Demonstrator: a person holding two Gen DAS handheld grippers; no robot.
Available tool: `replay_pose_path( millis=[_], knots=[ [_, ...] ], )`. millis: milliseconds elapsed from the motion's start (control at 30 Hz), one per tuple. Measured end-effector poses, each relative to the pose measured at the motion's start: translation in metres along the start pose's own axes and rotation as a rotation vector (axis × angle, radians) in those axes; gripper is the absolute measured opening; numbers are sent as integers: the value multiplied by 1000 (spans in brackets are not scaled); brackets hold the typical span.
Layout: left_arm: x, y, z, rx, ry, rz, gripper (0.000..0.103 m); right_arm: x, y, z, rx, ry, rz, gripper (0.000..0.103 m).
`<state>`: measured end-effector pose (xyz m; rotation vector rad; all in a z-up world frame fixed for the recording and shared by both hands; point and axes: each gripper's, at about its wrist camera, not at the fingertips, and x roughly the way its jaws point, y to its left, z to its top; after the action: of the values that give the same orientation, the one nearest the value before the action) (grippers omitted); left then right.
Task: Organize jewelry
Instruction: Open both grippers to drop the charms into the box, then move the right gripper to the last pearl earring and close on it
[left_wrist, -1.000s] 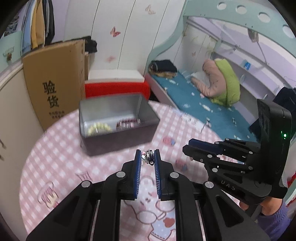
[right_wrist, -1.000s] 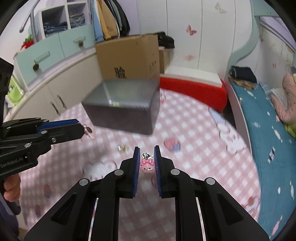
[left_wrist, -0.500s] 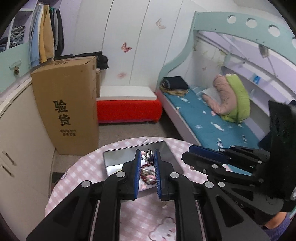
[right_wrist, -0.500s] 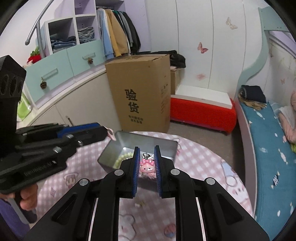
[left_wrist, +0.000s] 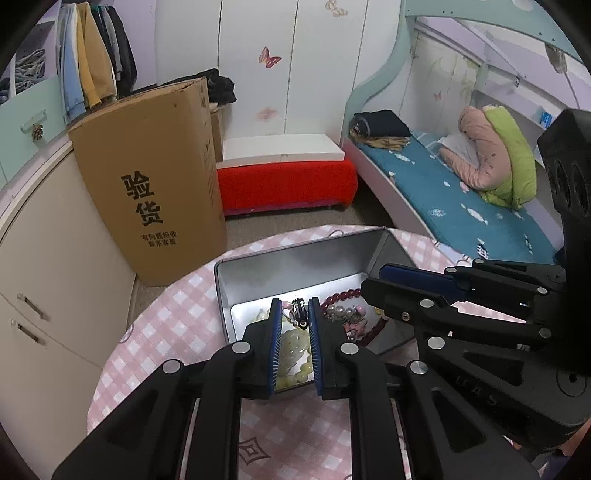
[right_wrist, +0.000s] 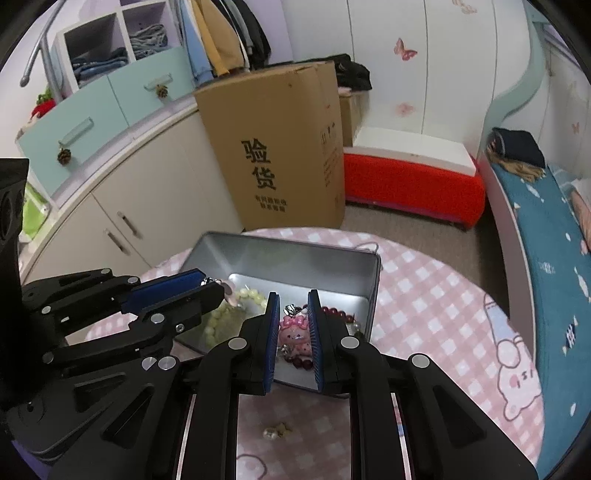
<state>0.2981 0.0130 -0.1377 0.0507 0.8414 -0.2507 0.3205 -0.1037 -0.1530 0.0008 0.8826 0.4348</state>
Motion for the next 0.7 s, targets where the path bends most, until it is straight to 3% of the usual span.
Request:
replay_pose_path(
  millis=[200, 267, 367, 600, 667, 700],
  knots=[
    [5, -2, -4, 0, 17, -2, 13, 7, -5, -3, 18, 17, 9, 16],
    [5, 0, -4, -5, 17, 4, 20, 7, -7, -4, 28, 18, 9, 16],
    [2, 3, -4, -27, 7, 7, 41, 8, -12, -5, 52, 20, 25, 17],
    [-11, 10, -3, -75, -17, -36, 53, -3, -15, -5, 84, -2, 61, 18],
    [-18, 14, -2, -97, -34, -48, 56, -11, -17, -5, 98, -26, 62, 24],
    [-21, 17, -2, -108, -40, -58, 57, -17, -18, -6, 107, -42, 50, 39]
  ],
)
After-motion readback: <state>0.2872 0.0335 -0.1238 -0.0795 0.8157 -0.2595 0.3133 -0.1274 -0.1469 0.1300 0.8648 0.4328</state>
